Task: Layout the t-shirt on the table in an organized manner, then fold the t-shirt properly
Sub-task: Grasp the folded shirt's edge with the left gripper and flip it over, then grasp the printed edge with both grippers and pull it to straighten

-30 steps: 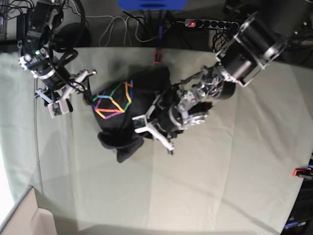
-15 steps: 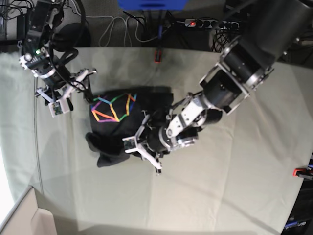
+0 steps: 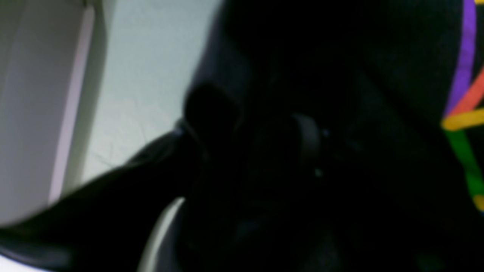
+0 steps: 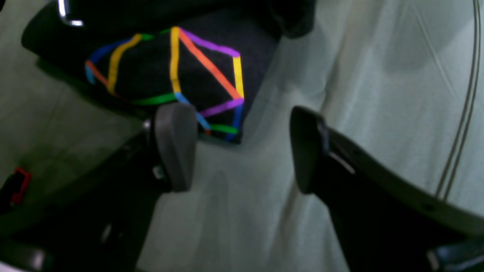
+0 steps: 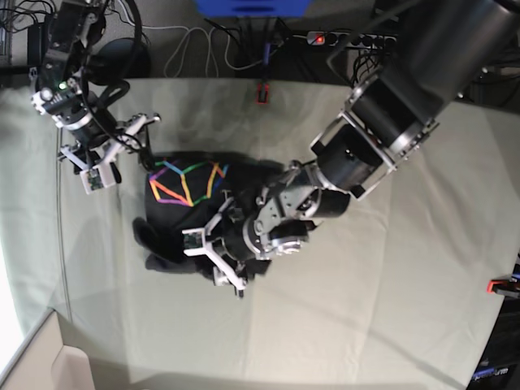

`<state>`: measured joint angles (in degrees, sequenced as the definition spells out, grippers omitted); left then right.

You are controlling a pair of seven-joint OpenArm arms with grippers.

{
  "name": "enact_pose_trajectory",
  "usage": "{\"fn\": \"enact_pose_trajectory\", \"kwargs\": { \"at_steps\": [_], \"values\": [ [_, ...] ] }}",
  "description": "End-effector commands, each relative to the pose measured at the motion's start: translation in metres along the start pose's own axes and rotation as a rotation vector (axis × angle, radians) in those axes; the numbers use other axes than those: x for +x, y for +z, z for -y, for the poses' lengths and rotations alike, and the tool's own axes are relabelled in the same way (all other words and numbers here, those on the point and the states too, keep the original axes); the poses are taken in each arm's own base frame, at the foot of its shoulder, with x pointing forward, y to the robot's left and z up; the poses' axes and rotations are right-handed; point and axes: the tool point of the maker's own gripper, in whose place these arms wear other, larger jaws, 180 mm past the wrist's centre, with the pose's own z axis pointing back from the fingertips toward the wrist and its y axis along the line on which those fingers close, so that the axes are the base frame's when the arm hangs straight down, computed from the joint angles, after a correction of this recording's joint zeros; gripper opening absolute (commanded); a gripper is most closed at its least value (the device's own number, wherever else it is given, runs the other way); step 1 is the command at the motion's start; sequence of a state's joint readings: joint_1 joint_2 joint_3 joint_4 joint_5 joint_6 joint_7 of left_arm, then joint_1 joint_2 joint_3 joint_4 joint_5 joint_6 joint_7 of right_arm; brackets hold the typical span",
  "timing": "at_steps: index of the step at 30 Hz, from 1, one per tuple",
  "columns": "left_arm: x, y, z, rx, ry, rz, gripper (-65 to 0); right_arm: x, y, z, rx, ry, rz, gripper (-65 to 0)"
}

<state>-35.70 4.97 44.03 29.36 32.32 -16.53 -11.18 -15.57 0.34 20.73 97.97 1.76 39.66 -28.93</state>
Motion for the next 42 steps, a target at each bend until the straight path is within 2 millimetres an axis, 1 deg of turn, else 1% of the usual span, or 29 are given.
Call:
{"fn": "enact_pose_trajectory", "kwargs": {
  "at_steps": [1,3,5,6,9,11,13,14,15,16,17,19,21,23,24,26,27,32,35,37,38,40,42],
  "values": [
    [0.020,-0.001,-0.027,0.051,-0.027,0.047,-24.4,0.014,0.002,0.002,0.000,0.012,0.048,-25.8],
    [0.025,0.000,-0.035,0.066,-0.032,0.060,-24.4,0.014,0.002,0.002,0.000,0.012,0.048,-25.8],
    [0.037,0.003,-0.054,0.113,-0.021,0.091,-24.3,0.014,0.002,0.002,0.000,0.012,0.048,-25.8],
    [0.042,0.006,-0.065,0.143,-0.006,0.109,-24.3,0.014,0.002,0.002,0.000,0.012,0.048,-25.8],
    [0.059,0.024,-0.110,0.273,0.061,0.174,-24.1,0.015,0.002,0.002,0.000,0.012,0.050,-25.8],
    [0.057,0.036,-0.124,0.339,0.126,0.200,-24.1,0.014,0.002,0.003,-0.001,0.011,0.050,-25.8],
    [0.057,0.056,-0.146,0.434,0.189,0.236,-24.1,0.016,0.001,0.003,-0.002,0.012,0.054,-25.8],
    [0.049,0.067,-0.151,0.480,0.234,0.236,-24.1,0.020,0.000,0.004,-0.004,0.015,0.063,-25.8],
    [0.038,0.074,-0.153,0.513,0.277,0.216,-24.1,0.022,0.000,0.006,-0.007,0.013,0.066,-25.8],
    [0.025,0.084,-0.153,0.551,0.327,0.184,-24.1,0.020,-0.002,0.006,-0.006,0.007,0.061,-25.8],
    [0.009,0.093,-0.150,0.581,0.381,0.140,-24.1,0.018,-0.004,0.006,-0.003,0.002,0.056,-25.8],
    [-0.019,0.105,-0.131,0.607,0.468,0.061,-24.1,0.009,-0.007,0.006,0.003,-0.013,0.038,-25.8],
    [-0.044,0.116,-0.104,0.621,0.545,-0.005,-24.1,0.010,-0.011,0.011,0.003,-0.013,0.034,-25.8],
    [-0.066,0.124,-0.071,0.622,0.611,-0.060,-24.0,0.004,-0.017,0.011,0.011,-0.029,0.017,-25.7],
    [-0.073,0.127,-0.055,0.615,0.641,-0.082,-24.0,0.000,-0.019,0.011,0.015,-0.036,0.008,-25.6],
    [-0.079,0.125,-0.026,0.593,0.704,-0.104,-23.9,0.003,-0.022,0.011,0.018,-0.041,0.013,-25.5],
    [-0.081,0.125,-0.014,0.586,0.731,-0.115,-23.9,0.005,-0.023,0.012,0.018,-0.040,0.017,-25.4],
    [-0.093,0.125,0.032,0.545,0.805,-0.172,-23.9,0.005,-0.024,0.008,0.025,-0.041,0.019,-25.4],
    [-0.092,0.122,0.042,0.524,0.813,-0.179,-23.9,0.004,-0.025,0.008,0.028,-0.046,0.015,-25.4],
    [-0.095,0.117,0.050,0.508,0.862,-0.177,-23.9,0.005,-0.031,0.010,0.032,-0.055,0.016,-25.4],
    [-0.096,0.114,0.055,0.499,0.906,-0.171,-24.0,0.002,-0.036,0.009,0.039,-0.068,0.005,-25.4],
    [-0.097,0.109,0.057,0.500,0.987,-0.145,-24.1,-0.005,-0.044,0.009,0.051,-0.090,-0.015,-25.4],
    [-0.096,0.109,0.059,0.503,1.025,-0.130,-24.2,-0.007,-0.046,0.014,0.050,-0.090,-0.024,-25.6]
  ]
}}
